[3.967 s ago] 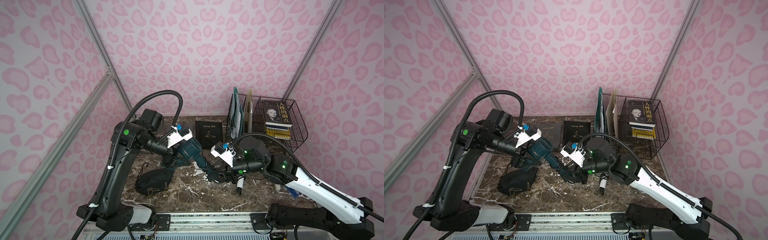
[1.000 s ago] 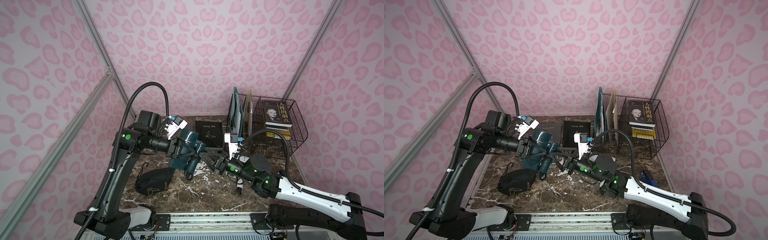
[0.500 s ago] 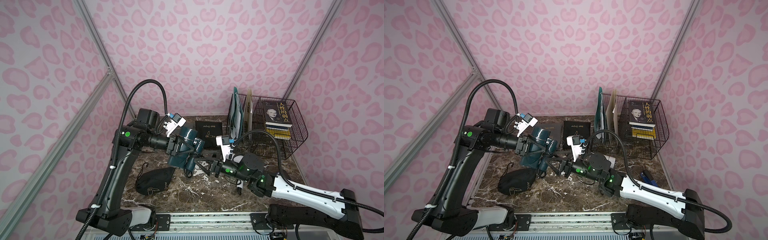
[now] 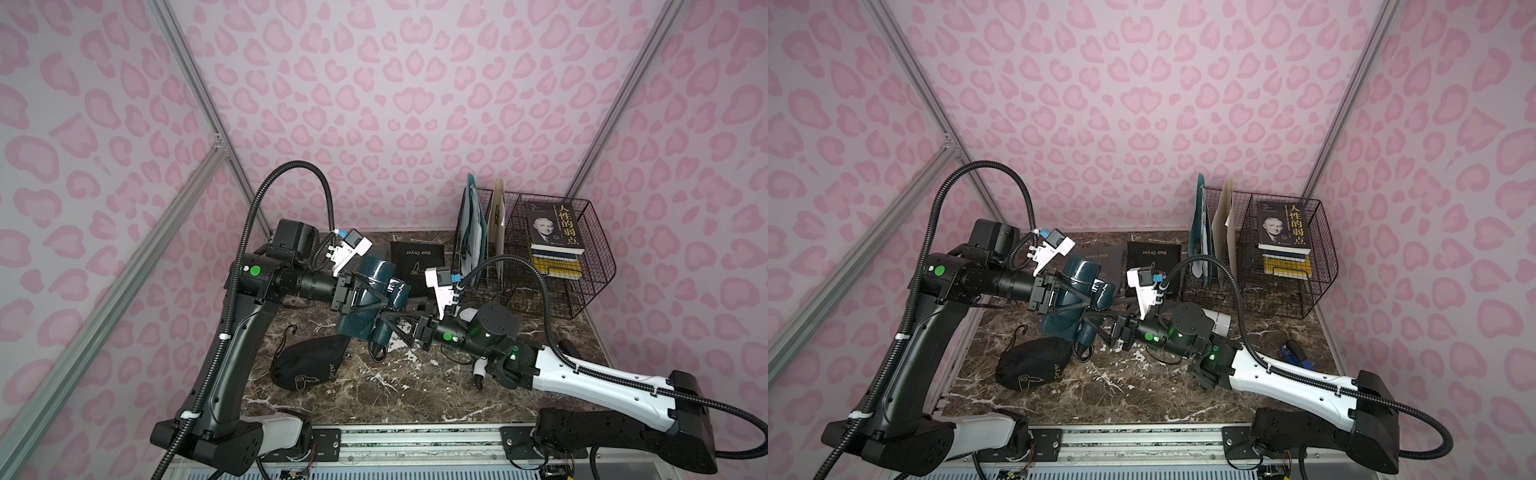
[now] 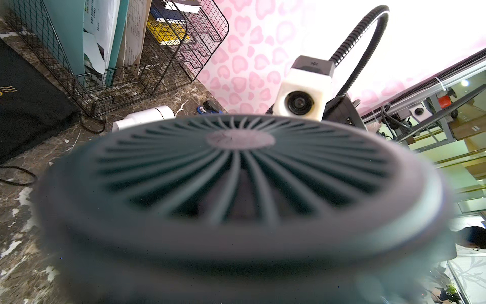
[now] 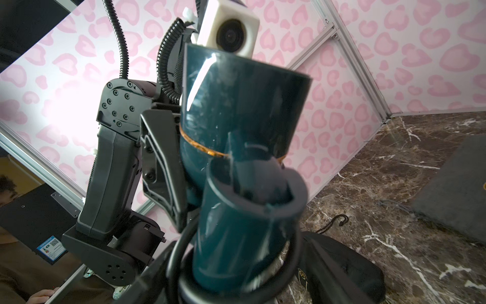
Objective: Pack away hair dryers
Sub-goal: Adjust the hair dryer.
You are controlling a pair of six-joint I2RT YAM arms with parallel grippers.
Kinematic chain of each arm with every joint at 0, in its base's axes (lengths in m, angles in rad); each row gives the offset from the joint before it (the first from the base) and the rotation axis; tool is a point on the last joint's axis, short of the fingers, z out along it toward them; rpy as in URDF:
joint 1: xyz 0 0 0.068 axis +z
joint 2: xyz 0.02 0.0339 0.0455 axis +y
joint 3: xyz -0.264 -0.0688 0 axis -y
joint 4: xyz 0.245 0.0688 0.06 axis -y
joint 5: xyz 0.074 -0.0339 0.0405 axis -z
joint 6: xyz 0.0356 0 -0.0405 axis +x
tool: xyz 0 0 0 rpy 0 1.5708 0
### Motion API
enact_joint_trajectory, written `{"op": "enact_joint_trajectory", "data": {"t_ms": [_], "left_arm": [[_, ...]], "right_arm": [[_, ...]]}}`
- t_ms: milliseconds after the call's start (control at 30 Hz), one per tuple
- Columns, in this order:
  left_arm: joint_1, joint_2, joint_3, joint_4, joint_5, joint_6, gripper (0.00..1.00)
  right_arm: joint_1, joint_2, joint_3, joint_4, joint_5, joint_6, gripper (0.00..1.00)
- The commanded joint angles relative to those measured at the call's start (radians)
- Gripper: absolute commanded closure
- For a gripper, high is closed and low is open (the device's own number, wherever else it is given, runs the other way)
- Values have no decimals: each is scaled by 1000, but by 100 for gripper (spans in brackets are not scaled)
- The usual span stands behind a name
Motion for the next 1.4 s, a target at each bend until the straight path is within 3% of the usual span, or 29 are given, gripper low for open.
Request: {"op": "enact_joint_trajectory", "data": {"t_ms": [0,167,300,567,767,867,1133,1200,1300,1367], "left_arm": [[0,-9,-2,35,53,0,98],[0,-4,6,37,54,2,98],[-1,0,-1,46,64,-2,98],[0,-5,0,45,67,4,98],[0,0,1,42,72,12,98],[0,4,1,42,77,12,98],[0,7,8,46,77,11,96],[0,6,4,42,76,14,90],[0,1,2,35,71,24,70],[0,1,1,28,61,31,47]], "right_arm": [[-11,16,-1,89,-28,31,29],[-10,36,-2,111,-47,46,43],[-14,41,-29,172,-59,76,48],[-17,45,-38,184,-63,92,37],[-19,56,-27,176,-72,87,40],[-18,65,-28,186,-85,89,47],[-19,73,-36,204,-99,88,81],[-20,66,-41,205,-88,86,89],[-24,50,-57,223,-69,92,96],[-26,40,-65,229,-59,94,100]]}}
